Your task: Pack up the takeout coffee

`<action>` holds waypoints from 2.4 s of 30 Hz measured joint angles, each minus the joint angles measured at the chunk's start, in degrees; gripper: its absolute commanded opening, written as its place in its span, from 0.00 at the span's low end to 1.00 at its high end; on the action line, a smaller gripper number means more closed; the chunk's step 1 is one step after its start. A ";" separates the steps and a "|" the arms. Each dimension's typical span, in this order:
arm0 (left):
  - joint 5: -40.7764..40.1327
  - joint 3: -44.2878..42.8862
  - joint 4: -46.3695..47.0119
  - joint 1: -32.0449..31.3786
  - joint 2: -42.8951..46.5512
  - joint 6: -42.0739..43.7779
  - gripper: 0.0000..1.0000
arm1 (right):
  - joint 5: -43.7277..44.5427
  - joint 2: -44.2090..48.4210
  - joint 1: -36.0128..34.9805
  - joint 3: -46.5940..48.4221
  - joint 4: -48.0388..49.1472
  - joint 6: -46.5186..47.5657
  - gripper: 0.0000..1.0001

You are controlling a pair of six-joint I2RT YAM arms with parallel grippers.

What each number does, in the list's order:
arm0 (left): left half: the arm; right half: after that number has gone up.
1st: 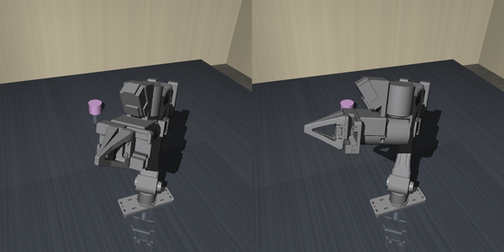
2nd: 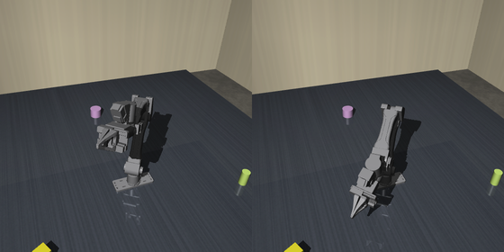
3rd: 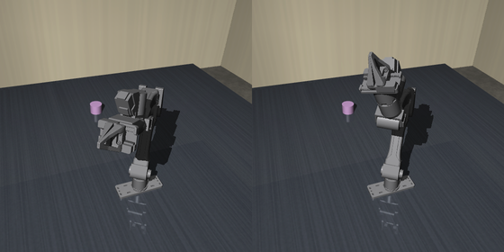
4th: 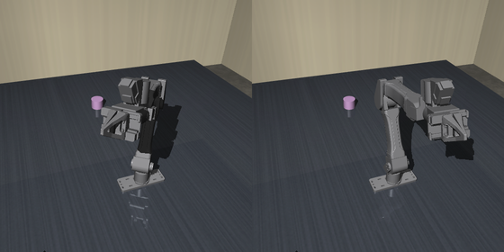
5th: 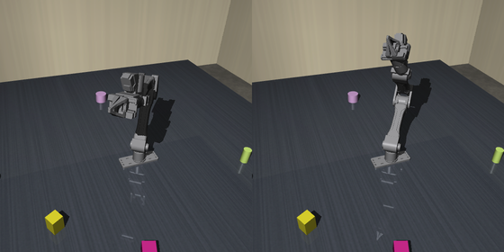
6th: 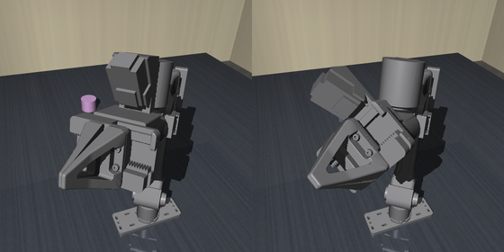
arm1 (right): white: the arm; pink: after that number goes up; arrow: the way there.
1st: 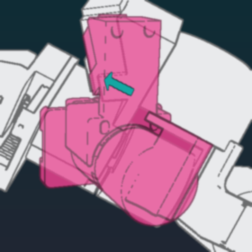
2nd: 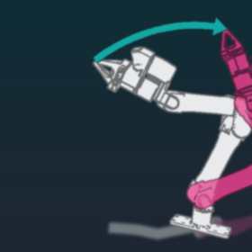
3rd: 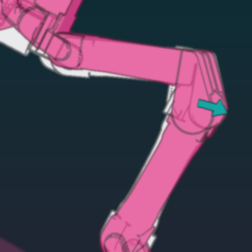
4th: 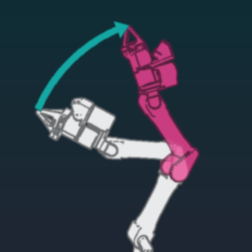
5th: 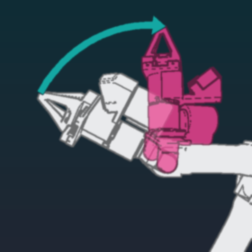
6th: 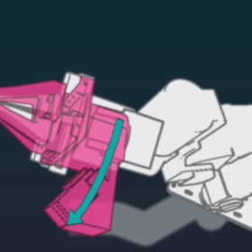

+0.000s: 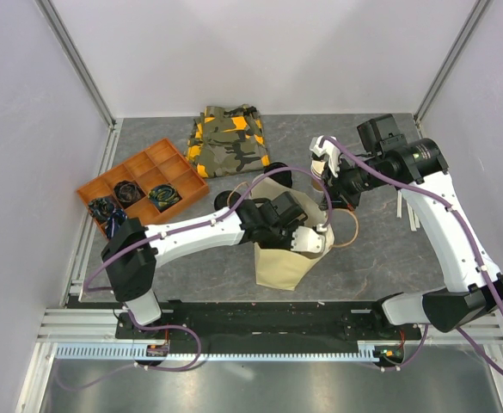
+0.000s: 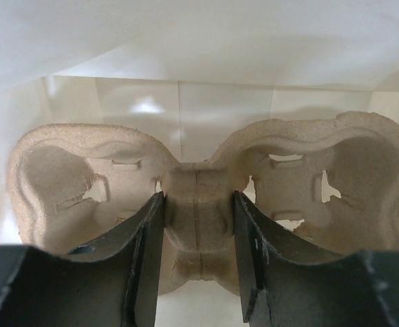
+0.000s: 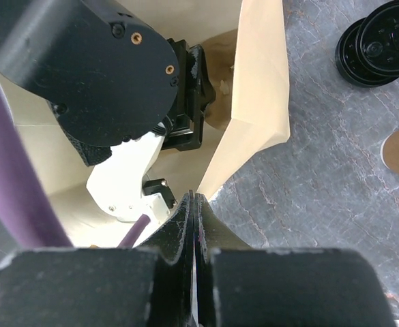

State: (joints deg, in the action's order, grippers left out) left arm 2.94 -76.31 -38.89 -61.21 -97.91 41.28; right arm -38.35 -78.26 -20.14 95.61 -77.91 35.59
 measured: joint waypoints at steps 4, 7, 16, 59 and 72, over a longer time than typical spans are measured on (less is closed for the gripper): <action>-0.46 0.24 0.02 0.00 -0.55 0.68 0.15 | -0.37 -0.04 0.00 0.00 0.07 -0.26 0.00; -1.22 0.66 0.02 0.00 -1.38 1.01 0.19 | -0.44 -0.13 0.00 0.00 0.07 -0.42 0.00; -1.46 0.79 -0.02 0.02 -1.92 1.44 0.23 | -0.44 -0.55 0.00 0.02 0.07 -1.05 0.00; -1.42 -3.82 -6.08 0.00 -3.52 2.29 0.84 | 0.61 -3.45 0.00 0.28 0.24 -4.55 0.25; -1.64 -5.38 -6.38 0.00 -3.17 2.27 0.95 | 2.45 -3.89 0.00 -0.13 0.24 -6.69 0.00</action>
State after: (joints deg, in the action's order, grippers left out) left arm 1.30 -81.69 -45.28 -61.21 -101.08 43.55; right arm -35.90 -82.15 -20.14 95.48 -77.67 28.91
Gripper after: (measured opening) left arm 0.939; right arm 0.013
